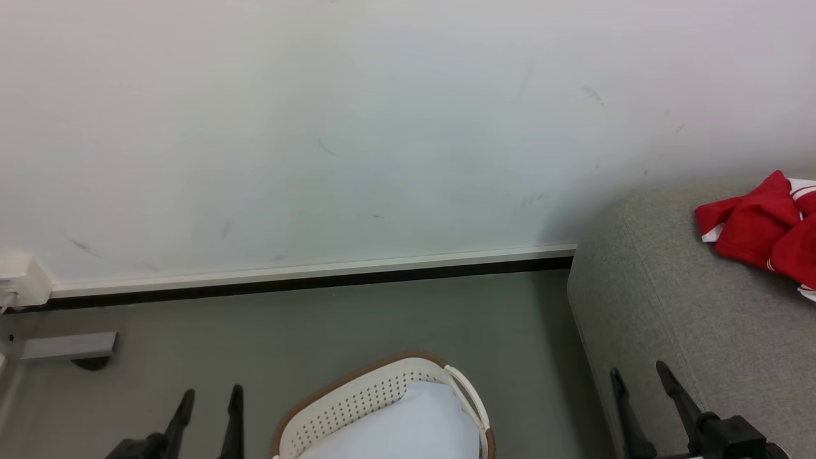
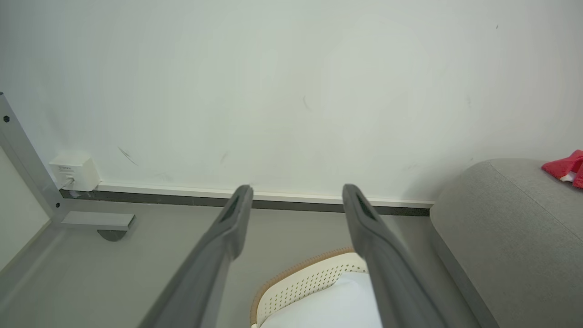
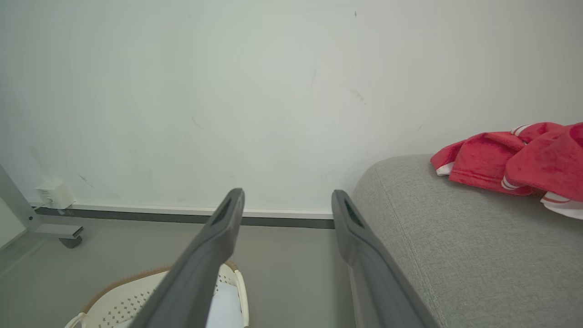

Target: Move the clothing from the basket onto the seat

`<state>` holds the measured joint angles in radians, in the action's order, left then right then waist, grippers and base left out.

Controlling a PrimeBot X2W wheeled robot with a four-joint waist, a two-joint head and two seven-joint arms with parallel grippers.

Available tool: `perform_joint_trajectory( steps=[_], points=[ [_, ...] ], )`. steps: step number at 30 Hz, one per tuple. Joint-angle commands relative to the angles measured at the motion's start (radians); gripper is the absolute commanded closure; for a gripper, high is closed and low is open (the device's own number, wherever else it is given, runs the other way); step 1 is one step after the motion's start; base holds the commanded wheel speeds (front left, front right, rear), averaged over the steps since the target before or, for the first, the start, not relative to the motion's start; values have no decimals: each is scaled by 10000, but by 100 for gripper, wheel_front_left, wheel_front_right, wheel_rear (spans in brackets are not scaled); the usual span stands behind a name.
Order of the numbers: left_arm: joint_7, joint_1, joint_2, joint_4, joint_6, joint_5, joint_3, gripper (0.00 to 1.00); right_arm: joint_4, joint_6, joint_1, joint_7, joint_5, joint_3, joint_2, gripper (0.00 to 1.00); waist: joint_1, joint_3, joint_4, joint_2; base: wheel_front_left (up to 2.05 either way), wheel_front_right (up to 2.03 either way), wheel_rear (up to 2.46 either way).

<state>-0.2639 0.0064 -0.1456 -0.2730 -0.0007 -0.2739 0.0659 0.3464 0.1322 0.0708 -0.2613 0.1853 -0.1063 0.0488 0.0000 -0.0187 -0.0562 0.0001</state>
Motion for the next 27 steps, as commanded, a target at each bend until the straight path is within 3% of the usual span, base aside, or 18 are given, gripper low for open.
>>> perform_joint_trajectory(
  steps=[1, 2, 5, 27],
  points=[
    [-7, 68, -28, 7, -11, 51, -103, 0, 26, -30, -14, -26, 94, 17, 8, 0, 0, 2, 7, -1, 0, 0, 0],
    [6, -3, 23, -15, -5, 8, -48, 100, 18, 0, -5, 2, 16, 5, -2, 100, 0, 2, 5, -1, 0, 0, 0],
    [16, 74, 121, -293, 1, 9, 9, 100, 258, 2, -155, 26, 4, -13, -15, 100, 0, 2, 4, -1, 0, 0, 0],
    [1083, -326, 348, -19, -242, -3728, -530, 100, -79, -3, 76, 1026, 4040, 563, 45, 100, 0, 30, 102, -1, 0, 0, 0]
  ],
)
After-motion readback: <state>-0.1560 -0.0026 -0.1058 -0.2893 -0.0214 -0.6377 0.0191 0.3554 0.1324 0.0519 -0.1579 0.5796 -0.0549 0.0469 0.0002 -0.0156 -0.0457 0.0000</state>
